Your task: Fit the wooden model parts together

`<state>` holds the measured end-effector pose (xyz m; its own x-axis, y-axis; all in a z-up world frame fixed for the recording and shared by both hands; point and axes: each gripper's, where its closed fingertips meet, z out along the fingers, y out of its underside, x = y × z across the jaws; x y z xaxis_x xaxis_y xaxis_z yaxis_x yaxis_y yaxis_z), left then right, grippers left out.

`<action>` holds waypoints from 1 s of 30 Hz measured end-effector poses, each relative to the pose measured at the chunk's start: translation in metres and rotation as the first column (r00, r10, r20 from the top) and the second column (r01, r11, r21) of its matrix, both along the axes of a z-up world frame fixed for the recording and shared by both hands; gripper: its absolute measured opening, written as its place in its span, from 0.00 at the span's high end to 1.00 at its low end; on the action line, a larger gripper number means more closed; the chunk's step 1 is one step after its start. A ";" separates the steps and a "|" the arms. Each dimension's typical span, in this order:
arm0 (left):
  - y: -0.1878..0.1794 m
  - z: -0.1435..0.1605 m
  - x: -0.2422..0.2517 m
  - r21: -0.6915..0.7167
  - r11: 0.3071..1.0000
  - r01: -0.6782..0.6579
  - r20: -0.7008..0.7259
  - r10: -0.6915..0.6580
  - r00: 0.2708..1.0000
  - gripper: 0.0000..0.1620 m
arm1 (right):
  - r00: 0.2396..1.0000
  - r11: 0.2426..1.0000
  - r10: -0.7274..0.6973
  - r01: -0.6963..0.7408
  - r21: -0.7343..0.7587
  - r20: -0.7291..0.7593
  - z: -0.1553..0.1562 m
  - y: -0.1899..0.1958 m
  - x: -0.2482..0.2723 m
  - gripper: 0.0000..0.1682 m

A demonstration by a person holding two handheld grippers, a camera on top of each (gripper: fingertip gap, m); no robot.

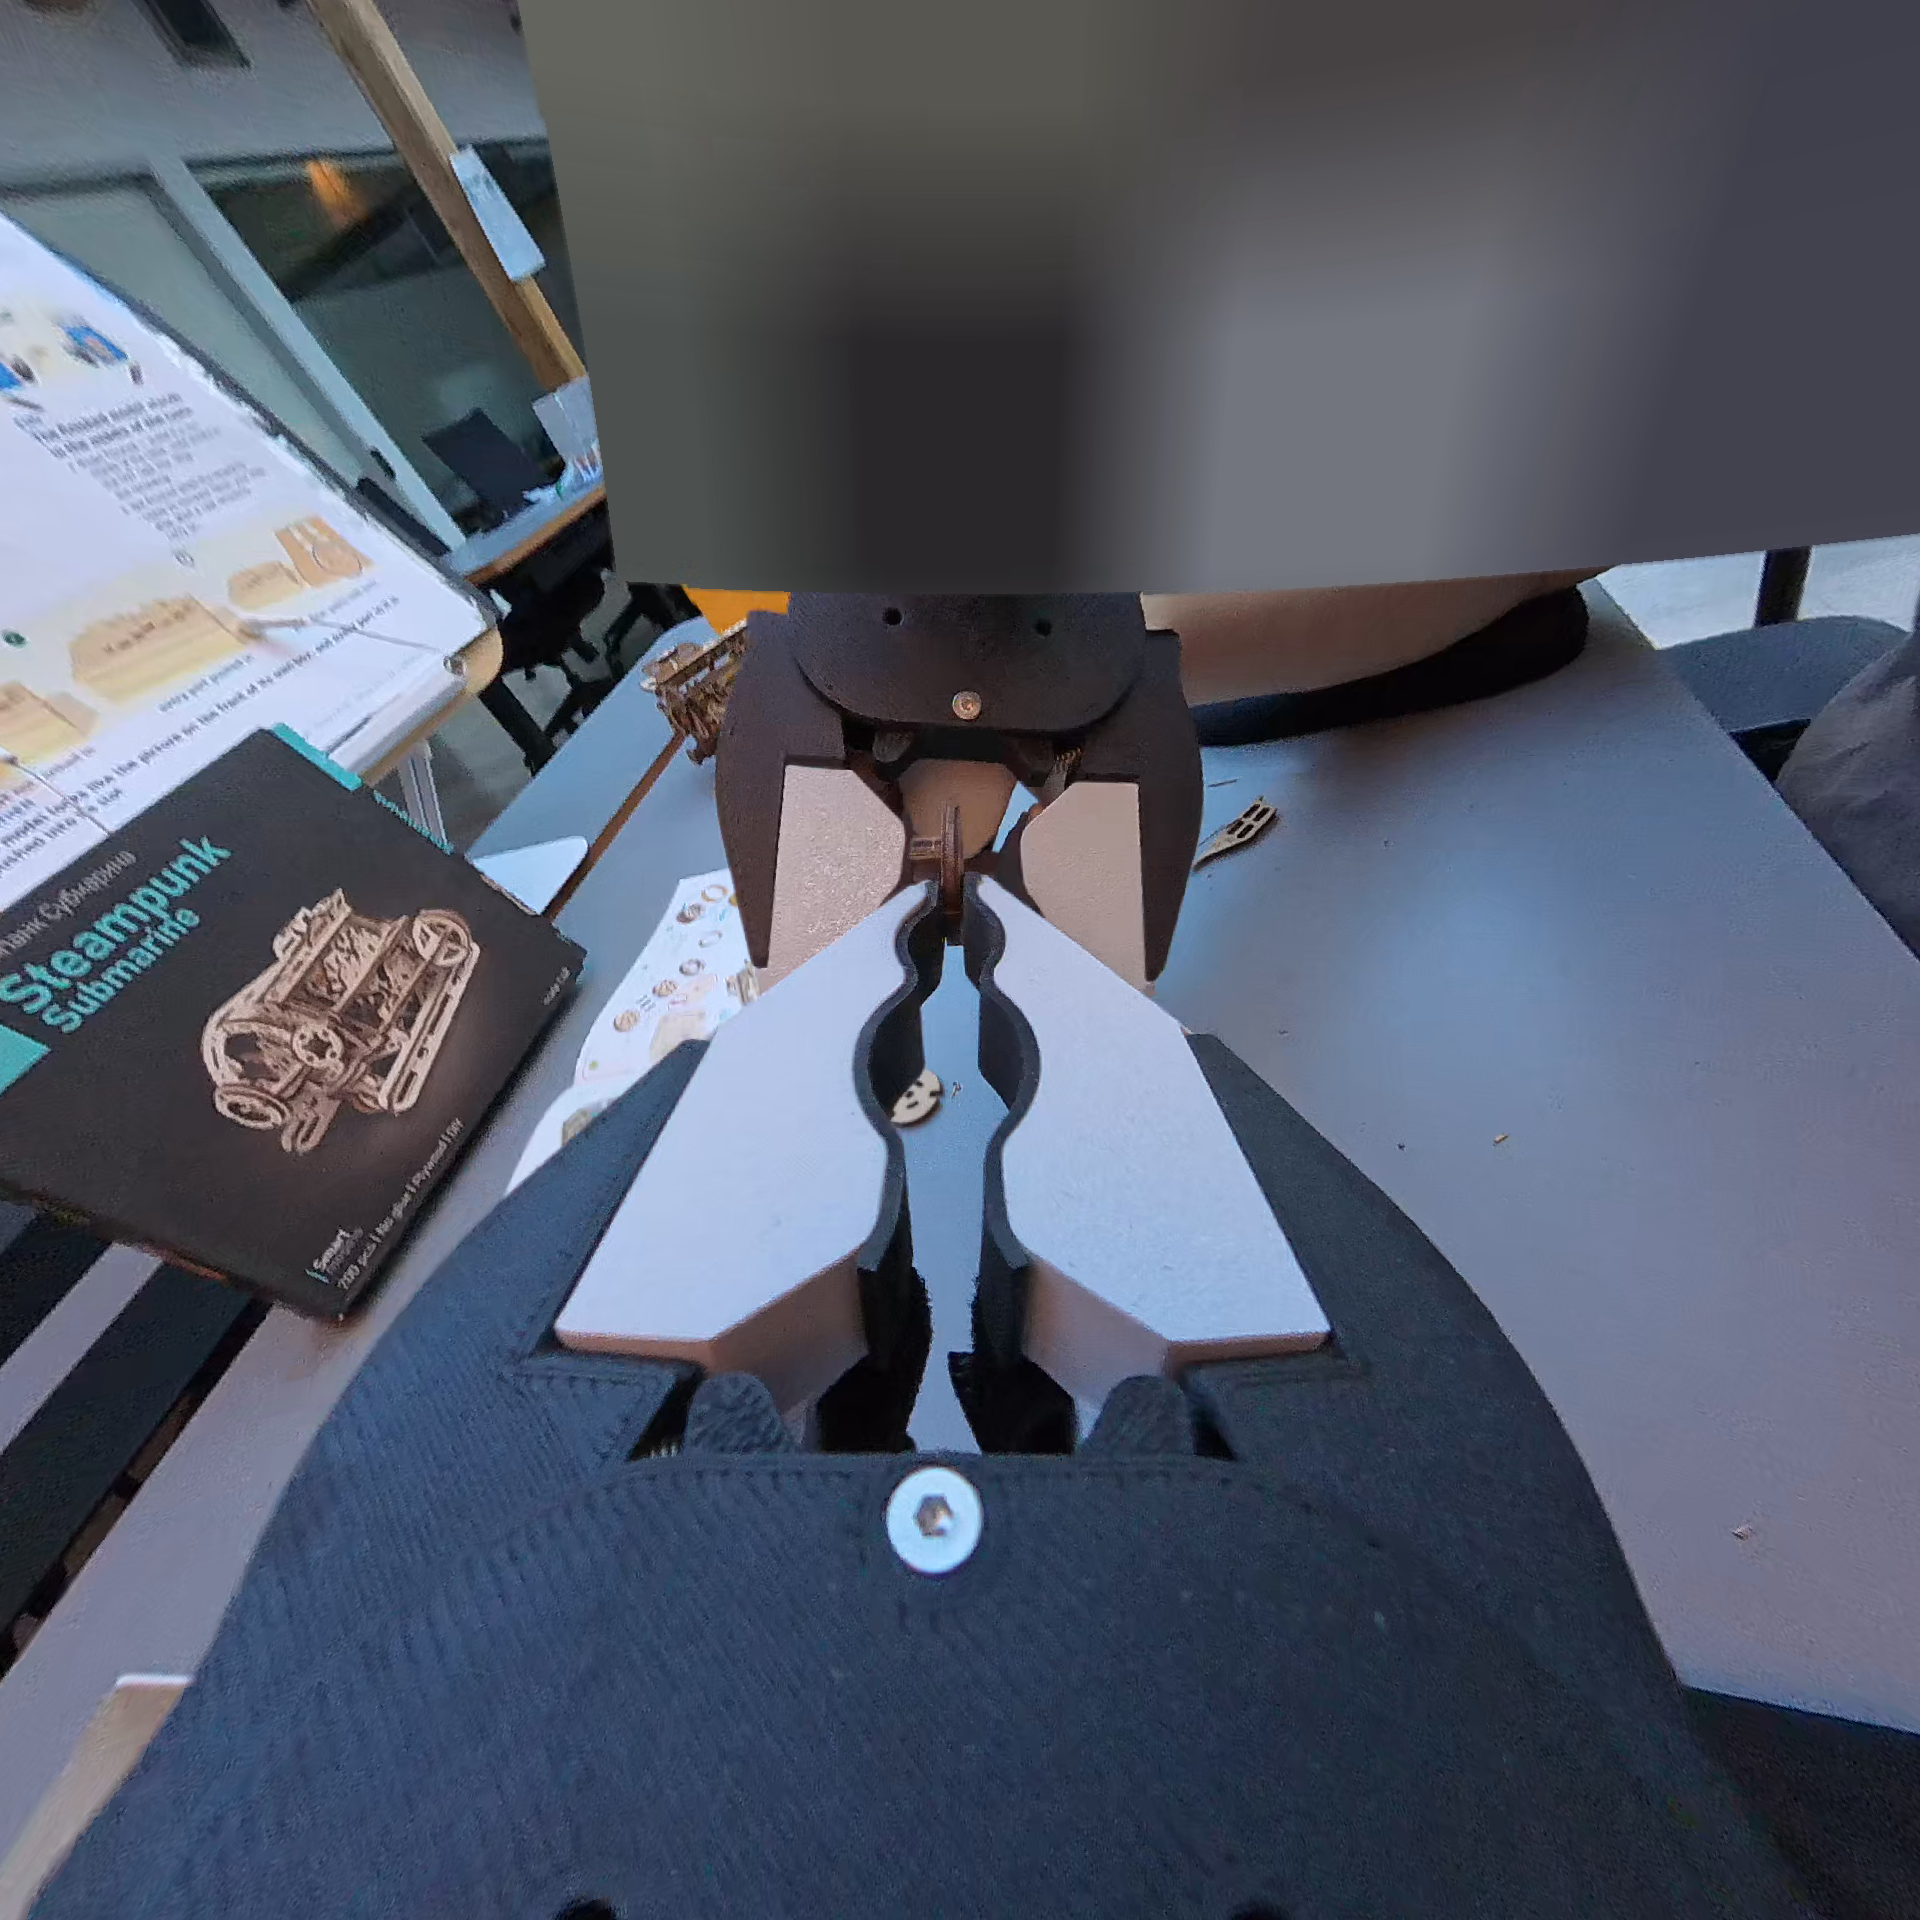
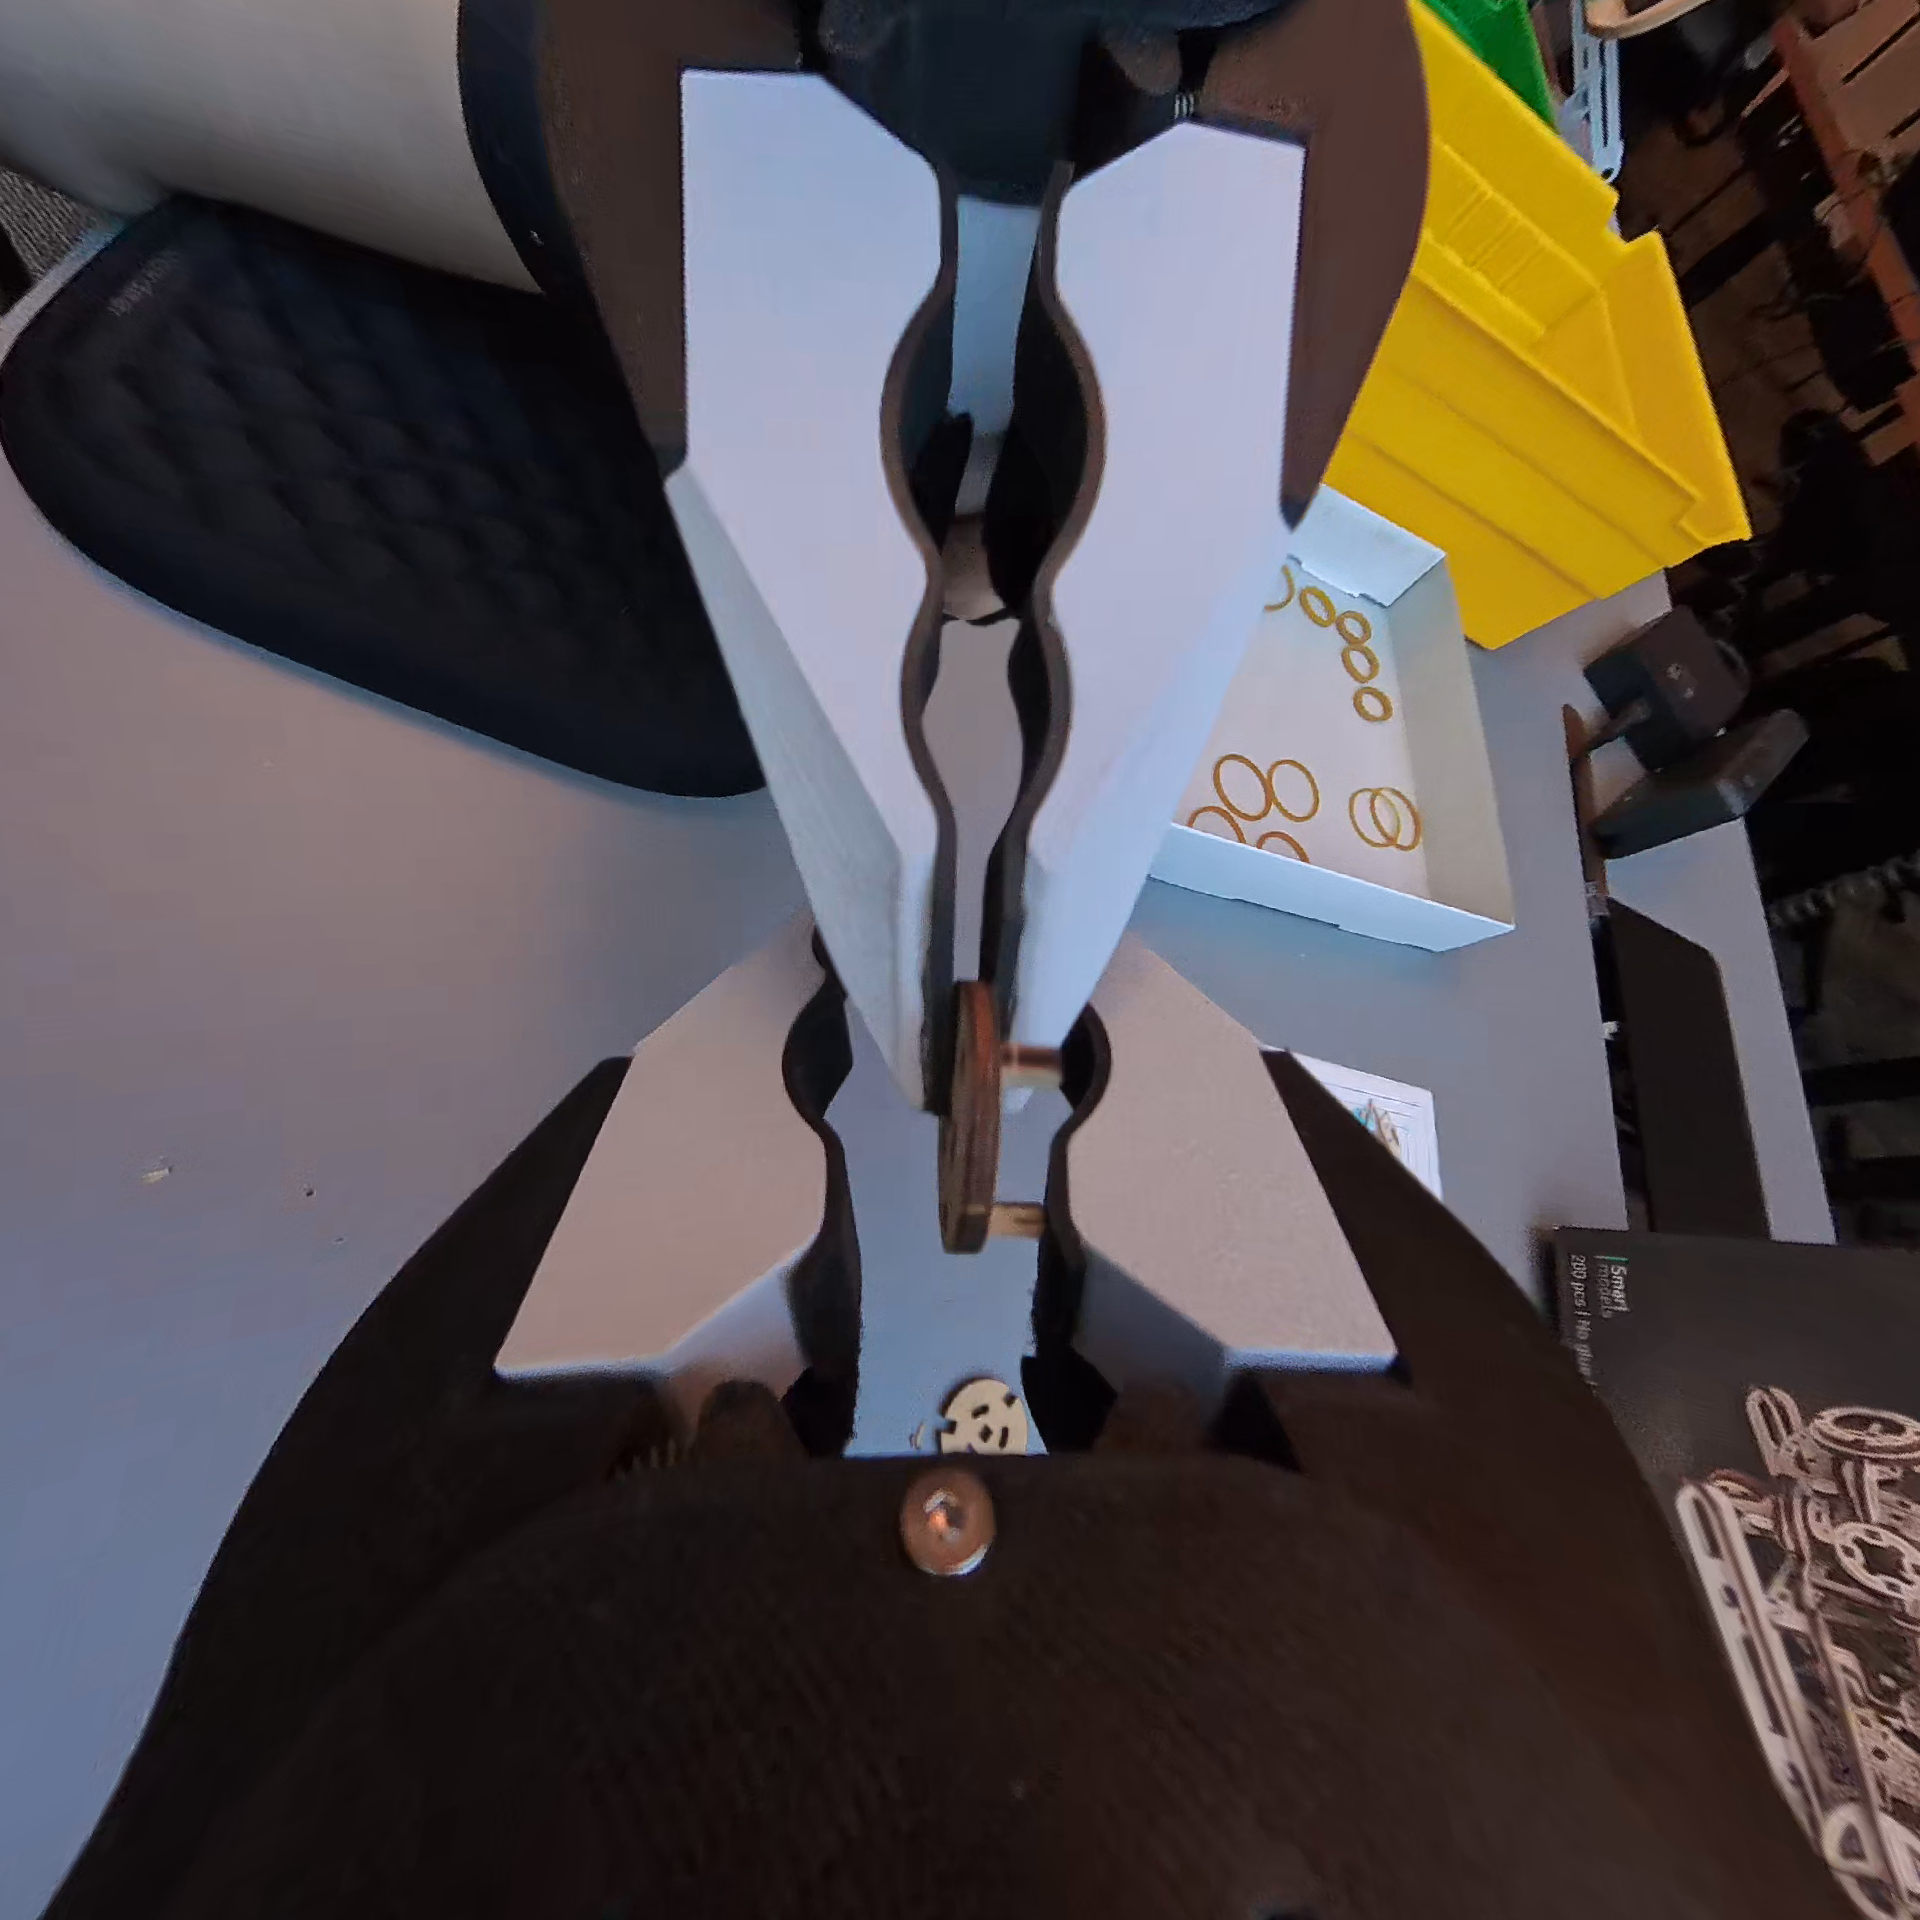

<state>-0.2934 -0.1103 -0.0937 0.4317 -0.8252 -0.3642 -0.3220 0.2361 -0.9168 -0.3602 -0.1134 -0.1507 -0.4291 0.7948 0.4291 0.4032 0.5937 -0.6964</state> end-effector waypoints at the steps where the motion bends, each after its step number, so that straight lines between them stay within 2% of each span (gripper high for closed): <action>1: 0.002 -0.003 0.000 -0.020 1.000 -0.010 -0.010 0.009 1.000 1.00 | 1.000 1.000 -0.010 0.010 -0.007 0.008 -0.001 0.001 -0.002 0.81; 6: 0.003 -0.004 -0.003 -0.080 0.997 0.014 0.046 -0.011 0.999 1.00 | 0.999 1.000 -0.027 0.027 0.010 0.029 -0.003 0.007 -0.005 0.85; 13: 0.000 -0.002 -0.001 0.043 0.999 0.000 -0.018 0.000 1.000 1.00 | 0.998 1.000 -0.024 0.024 -0.007 0.050 -0.005 0.005 -0.004 0.94; 21: 0.004 -0.005 -0.003 0.103 0.994 -0.041 -0.076 0.049 0.996 0.99 | 0.997 0.995 -0.079 0.078 0.062 0.018 -0.002 0.017 -0.006 0.90; 24: 0.005 -0.006 -0.004 0.098 0.994 -0.052 -0.081 0.060 0.995 0.99 | 0.997 0.996 -0.074 0.073 0.053 0.027 -0.004 0.016 -0.006 0.97; 30: 0.006 -0.007 -0.004 0.050 0.998 -0.049 -0.073 0.052 0.996 1.00 | 0.996 0.996 -0.077 0.075 0.057 0.034 -0.007 0.017 -0.006 0.96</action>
